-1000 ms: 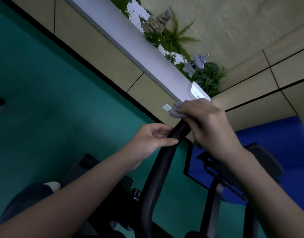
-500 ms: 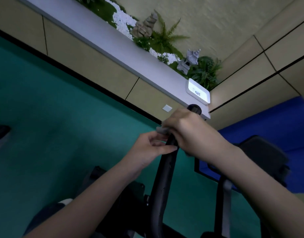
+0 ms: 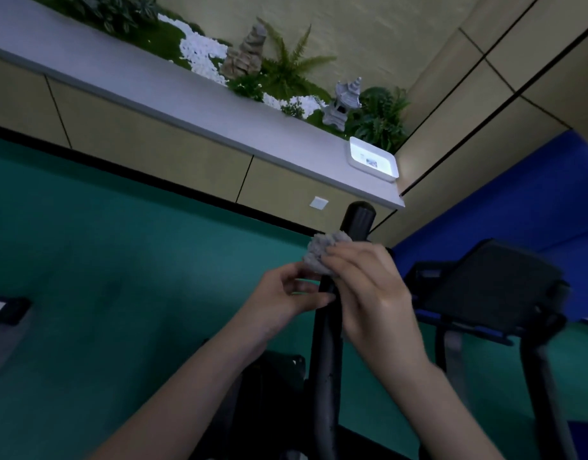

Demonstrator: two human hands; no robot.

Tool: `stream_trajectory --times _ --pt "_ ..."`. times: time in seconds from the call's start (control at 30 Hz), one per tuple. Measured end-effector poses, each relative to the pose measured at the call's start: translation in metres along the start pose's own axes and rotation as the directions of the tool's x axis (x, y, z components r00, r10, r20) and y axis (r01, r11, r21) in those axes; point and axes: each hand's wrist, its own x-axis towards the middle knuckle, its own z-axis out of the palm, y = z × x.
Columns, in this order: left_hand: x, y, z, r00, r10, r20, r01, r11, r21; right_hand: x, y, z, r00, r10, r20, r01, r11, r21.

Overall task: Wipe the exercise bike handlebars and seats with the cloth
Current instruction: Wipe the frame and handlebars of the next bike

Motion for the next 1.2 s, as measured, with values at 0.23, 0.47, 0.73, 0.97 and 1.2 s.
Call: stream_trajectory --times 0.23,0.47,0.73,0.97,1.2 --pt "0.001 0.004 -0.007 0.997 -0.033 0.069 0.029 0.998 0.051 -0.039 -0.021 0.006 0.940 0.277 -0.199 -0.265 0.961 0.083" --pt "0.002 0.006 -0.007 0.995 -0.021 0.093 0.017 0.999 0.051 -0.033 -0.030 0.020 0.813 0.462 -0.355 -0.440 0.886 0.146" --pt "0.007 0.008 -0.008 0.994 -0.043 0.097 0.036 0.997 0.073 0.009 -0.032 0.008 0.626 0.519 -0.582 -0.453 0.850 0.271" --pt "0.007 0.014 -0.007 0.994 -0.053 0.095 0.042 0.992 0.118 0.073 -0.001 0.007 0.534 0.722 -0.439 -0.627 0.687 0.367" --pt "0.011 0.016 -0.006 0.994 -0.036 0.100 0.022 0.990 0.140 0.069 0.007 0.015 0.469 0.878 -0.094 -0.662 0.420 0.621"
